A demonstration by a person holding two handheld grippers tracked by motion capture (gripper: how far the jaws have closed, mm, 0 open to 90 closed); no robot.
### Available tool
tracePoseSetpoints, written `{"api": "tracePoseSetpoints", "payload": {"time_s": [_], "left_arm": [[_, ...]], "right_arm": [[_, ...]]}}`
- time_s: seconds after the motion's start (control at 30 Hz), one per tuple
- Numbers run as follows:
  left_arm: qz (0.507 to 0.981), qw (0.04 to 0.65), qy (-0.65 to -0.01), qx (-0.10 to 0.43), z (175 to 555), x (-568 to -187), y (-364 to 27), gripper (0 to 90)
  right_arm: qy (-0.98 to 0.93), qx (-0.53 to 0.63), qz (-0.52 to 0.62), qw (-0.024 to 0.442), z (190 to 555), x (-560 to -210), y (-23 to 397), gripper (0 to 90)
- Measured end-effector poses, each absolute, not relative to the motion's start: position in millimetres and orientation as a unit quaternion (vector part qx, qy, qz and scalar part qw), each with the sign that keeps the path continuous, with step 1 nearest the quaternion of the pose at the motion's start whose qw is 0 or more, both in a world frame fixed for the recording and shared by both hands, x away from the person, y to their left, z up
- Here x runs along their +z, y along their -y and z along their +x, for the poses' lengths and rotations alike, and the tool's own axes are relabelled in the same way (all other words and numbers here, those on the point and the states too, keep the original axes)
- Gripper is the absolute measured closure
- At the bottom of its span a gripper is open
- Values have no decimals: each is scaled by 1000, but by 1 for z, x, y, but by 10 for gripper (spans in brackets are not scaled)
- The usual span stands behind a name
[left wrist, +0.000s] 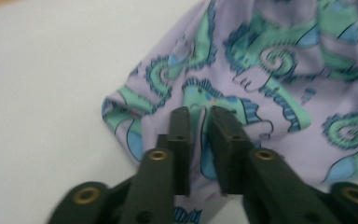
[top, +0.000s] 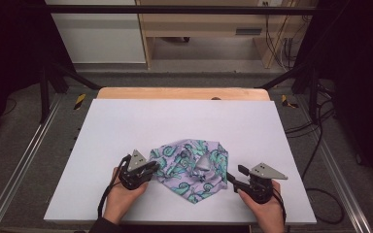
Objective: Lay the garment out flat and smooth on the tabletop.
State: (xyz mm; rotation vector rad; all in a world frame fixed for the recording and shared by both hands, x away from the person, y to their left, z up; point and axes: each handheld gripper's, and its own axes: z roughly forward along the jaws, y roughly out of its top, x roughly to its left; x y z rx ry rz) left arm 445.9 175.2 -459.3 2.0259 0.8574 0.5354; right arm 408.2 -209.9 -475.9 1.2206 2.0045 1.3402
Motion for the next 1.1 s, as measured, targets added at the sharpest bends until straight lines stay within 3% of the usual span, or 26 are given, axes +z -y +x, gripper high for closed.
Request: {"api": "tracePoseSetpoints", "payload": {"time_s": [0.17, 0.4, 0.5, 0.77, 0.93, 1.1], "left_arm": [[802, 446, -341, 204, 436, -441, -157, 541], [826, 419, -315, 209, 442, -449, -112, 524], [830, 397, -315, 232, 448, -454, -105, 476], [832, 379, -331, 233, 451, -465, -112, 670], [840, 372, -326, 222, 452, -465, -117, 857], [823, 391, -346, 223, 451, -458, -132, 900]], "right_arm": [[-723, 487, 440, 216, 408, -476, 210, 418], [-728, 485, 436, 212, 408, -478, 208, 413], [-727, 488, 436, 208, 407, -478, 209, 409], [-731, 488, 431, 204, 407, -478, 207, 405], [-732, 488, 429, 204, 407, -478, 207, 405], [-733, 487, 429, 204, 408, -479, 207, 405]]}}
